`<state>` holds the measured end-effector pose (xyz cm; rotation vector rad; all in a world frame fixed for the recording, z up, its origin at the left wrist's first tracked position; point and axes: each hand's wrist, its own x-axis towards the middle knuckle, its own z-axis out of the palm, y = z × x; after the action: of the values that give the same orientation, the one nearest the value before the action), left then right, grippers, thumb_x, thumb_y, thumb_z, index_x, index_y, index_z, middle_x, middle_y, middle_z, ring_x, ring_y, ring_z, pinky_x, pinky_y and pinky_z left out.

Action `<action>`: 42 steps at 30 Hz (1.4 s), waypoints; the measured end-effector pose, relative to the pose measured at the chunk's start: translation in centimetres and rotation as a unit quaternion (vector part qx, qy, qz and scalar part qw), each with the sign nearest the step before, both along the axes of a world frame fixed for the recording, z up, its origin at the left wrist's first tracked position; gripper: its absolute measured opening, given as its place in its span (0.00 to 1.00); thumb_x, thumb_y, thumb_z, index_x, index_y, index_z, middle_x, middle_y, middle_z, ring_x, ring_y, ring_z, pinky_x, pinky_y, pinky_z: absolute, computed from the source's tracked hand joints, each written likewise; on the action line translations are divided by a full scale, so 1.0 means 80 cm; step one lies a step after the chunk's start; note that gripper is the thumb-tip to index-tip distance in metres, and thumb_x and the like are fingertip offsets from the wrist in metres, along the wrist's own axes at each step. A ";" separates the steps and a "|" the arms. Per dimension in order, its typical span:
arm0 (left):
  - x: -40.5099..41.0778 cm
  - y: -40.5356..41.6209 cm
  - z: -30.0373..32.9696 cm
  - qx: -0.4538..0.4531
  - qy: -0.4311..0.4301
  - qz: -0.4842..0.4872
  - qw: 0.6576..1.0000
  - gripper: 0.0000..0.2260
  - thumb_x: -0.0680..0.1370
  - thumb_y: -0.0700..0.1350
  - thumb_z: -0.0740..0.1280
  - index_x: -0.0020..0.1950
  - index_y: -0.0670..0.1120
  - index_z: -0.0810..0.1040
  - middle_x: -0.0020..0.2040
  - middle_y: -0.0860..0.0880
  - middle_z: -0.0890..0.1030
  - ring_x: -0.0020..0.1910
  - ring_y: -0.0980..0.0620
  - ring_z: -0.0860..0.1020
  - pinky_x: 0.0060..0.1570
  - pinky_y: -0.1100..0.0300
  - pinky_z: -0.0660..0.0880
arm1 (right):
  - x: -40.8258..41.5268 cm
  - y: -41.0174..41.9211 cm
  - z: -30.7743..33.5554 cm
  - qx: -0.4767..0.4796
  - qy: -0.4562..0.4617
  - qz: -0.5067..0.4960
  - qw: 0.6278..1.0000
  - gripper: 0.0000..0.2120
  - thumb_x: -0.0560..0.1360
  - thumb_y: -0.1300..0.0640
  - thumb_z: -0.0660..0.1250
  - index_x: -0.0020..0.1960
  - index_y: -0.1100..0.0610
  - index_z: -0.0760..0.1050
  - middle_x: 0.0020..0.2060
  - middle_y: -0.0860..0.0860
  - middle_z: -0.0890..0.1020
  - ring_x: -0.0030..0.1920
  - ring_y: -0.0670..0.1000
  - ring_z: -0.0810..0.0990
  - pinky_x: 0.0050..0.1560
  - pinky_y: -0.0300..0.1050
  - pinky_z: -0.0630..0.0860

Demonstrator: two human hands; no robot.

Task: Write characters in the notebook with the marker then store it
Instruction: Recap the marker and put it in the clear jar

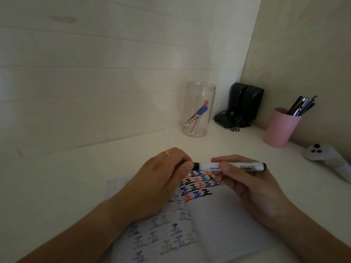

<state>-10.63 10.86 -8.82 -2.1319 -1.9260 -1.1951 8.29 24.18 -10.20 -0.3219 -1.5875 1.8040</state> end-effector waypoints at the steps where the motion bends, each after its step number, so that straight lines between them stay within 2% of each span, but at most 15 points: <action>1: 0.003 -0.002 0.001 -0.003 0.002 -0.001 1.000 0.15 0.83 0.55 0.52 0.48 0.49 0.72 0.41 0.55 0.75 0.40 0.55 0.74 0.42 0.69 0.67 | -0.001 -0.001 0.001 0.002 0.002 -0.004 1.000 0.21 0.66 0.52 0.82 0.52 0.65 0.85 0.41 0.61 0.87 0.42 0.54 0.85 0.47 0.44 0.83; 5: 0.017 -0.012 0.005 -0.033 0.007 0.033 0.999 0.17 0.80 0.57 0.43 0.42 0.51 0.66 0.34 0.57 0.68 0.38 0.64 0.72 0.42 0.75 0.65 | -0.003 -0.010 0.005 0.016 0.012 -0.008 1.000 0.19 0.65 0.52 0.83 0.48 0.64 0.85 0.39 0.60 0.87 0.39 0.53 0.86 0.43 0.41 0.83; 9: 0.029 -0.023 0.012 -0.027 -0.022 0.035 0.999 0.17 0.78 0.57 0.41 0.44 0.55 0.67 0.38 0.60 0.68 0.44 0.80 0.67 0.44 0.85 0.60 | -0.005 -0.016 0.008 0.041 0.018 -0.019 0.999 0.20 0.64 0.51 0.83 0.48 0.65 0.86 0.39 0.61 0.88 0.38 0.54 0.86 0.41 0.40 0.82; 11: 0.031 -0.025 0.016 -0.024 -0.027 0.035 0.999 0.22 0.80 0.56 0.40 0.52 0.53 0.74 0.43 0.57 0.75 0.49 0.70 0.68 0.52 0.80 0.64 | -0.005 -0.019 0.011 0.068 0.016 -0.033 0.997 0.20 0.65 0.51 0.82 0.48 0.65 0.86 0.39 0.62 0.88 0.38 0.55 0.86 0.40 0.41 0.82; 14: 0.029 -0.031 0.021 0.026 0.116 0.086 0.989 0.30 0.82 0.51 0.38 0.62 0.45 0.79 0.48 0.55 0.80 0.51 0.60 0.64 0.60 0.82 0.56 | -0.004 -0.022 0.012 0.095 0.021 -0.042 0.994 0.18 0.66 0.51 0.81 0.48 0.64 0.86 0.39 0.64 0.87 0.37 0.56 0.86 0.39 0.41 0.81; 16: 0.026 -0.031 0.015 0.042 0.127 0.093 0.987 0.26 0.86 0.43 0.45 0.49 0.42 0.83 0.39 0.52 0.84 0.48 0.53 0.68 0.53 0.88 0.52 | -0.003 -0.025 0.011 0.118 0.019 -0.051 0.992 0.14 0.68 0.56 0.80 0.48 0.64 0.86 0.39 0.64 0.87 0.37 0.57 0.86 0.38 0.40 0.81; 18: 0.022 -0.026 0.003 0.064 0.077 0.081 0.992 0.23 0.85 0.45 0.50 0.42 0.45 0.81 0.32 0.52 0.81 0.42 0.56 0.73 0.49 0.83 0.66 | -0.005 -0.026 0.008 0.132 0.019 -0.058 0.989 0.10 0.69 0.60 0.79 0.47 0.64 0.86 0.38 0.63 0.88 0.36 0.57 0.86 0.38 0.41 0.81; 19: 0.022 -0.022 -0.003 0.053 -0.015 0.058 0.997 0.22 0.85 0.50 0.51 0.43 0.45 0.80 0.32 0.54 0.78 0.38 0.61 0.74 0.43 0.74 0.70 | -0.006 -0.027 0.008 0.131 0.019 -0.057 0.990 0.08 0.69 0.61 0.79 0.47 0.64 0.86 0.38 0.63 0.88 0.35 0.57 0.86 0.38 0.42 0.81; 21: 0.027 -0.017 -0.008 -0.005 -0.143 0.050 0.989 0.21 0.83 0.56 0.52 0.47 0.47 0.80 0.33 0.58 0.73 0.37 0.72 0.73 0.41 0.74 0.68 | -0.006 -0.030 0.009 0.133 0.016 -0.055 0.989 0.07 0.69 0.63 0.78 0.46 0.65 0.86 0.37 0.62 0.88 0.34 0.56 0.86 0.38 0.42 0.82; 23: 0.023 -0.011 -0.009 0.016 -0.131 0.059 0.989 0.16 0.82 0.58 0.52 0.41 0.60 0.76 0.32 0.59 0.70 0.39 0.71 0.72 0.42 0.75 0.66 | -0.007 -0.032 0.010 0.141 0.022 -0.057 0.988 0.08 0.71 0.63 0.78 0.48 0.65 0.86 0.38 0.61 0.88 0.35 0.57 0.86 0.38 0.42 0.82; 25: 0.017 -0.004 -0.008 0.043 -0.105 0.054 0.992 0.18 0.84 0.55 0.53 0.34 0.60 0.68 0.30 0.58 0.70 0.33 0.60 0.71 0.36 0.70 0.65 | -0.007 -0.031 0.015 0.120 0.035 -0.028 0.992 0.14 0.72 0.56 0.77 0.51 0.65 0.85 0.41 0.64 0.88 0.38 0.59 0.87 0.40 0.44 0.82; 29: 0.005 -0.001 0.002 0.094 -0.091 0.057 0.990 0.19 0.82 0.57 0.52 0.32 0.55 0.62 0.27 0.57 0.70 0.25 0.58 0.66 0.28 0.73 0.61 | 0.001 -0.024 0.021 -0.070 0.027 0.155 0.985 0.32 0.74 0.42 0.69 0.61 0.70 0.80 0.53 0.68 0.85 0.47 0.59 0.85 0.44 0.45 0.81; 36: 0.001 -0.003 0.000 0.131 -0.053 0.077 0.987 0.17 0.83 0.56 0.49 0.36 0.54 0.65 0.28 0.56 0.64 0.27 0.57 0.65 0.32 0.71 0.62 | -0.003 -0.018 0.006 -0.045 -0.054 0.183 0.981 0.18 0.73 0.62 0.75 0.62 0.64 0.80 0.49 0.63 0.84 0.42 0.52 0.80 0.44 0.40 0.78; 40: -0.007 -0.003 -0.002 0.083 0.009 0.103 0.991 0.27 0.81 0.62 0.39 0.47 0.49 0.73 0.35 0.54 0.71 0.33 0.53 0.71 0.36 0.64 0.68 | -0.002 -0.008 -0.004 -0.028 -0.059 0.104 0.992 0.24 0.73 0.64 0.75 0.67 0.58 0.77 0.56 0.77 0.76 0.53 0.62 0.77 0.55 0.52 0.71; 42: -0.012 -0.004 0.000 0.051 0.064 0.136 0.987 0.29 0.80 0.63 0.35 0.51 0.51 0.72 0.40 0.54 0.74 0.38 0.52 0.71 0.41 0.56 0.72 | -0.006 -0.008 0.000 0.018 -0.086 0.069 0.994 0.26 0.73 0.66 0.75 0.69 0.55 0.76 0.56 0.74 0.79 0.53 0.66 0.78 0.56 0.56 0.73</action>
<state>-11.63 10.58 -8.85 -1.7776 -1.9751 -1.0535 7.79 23.52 -10.23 -0.3669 -1.7992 1.8908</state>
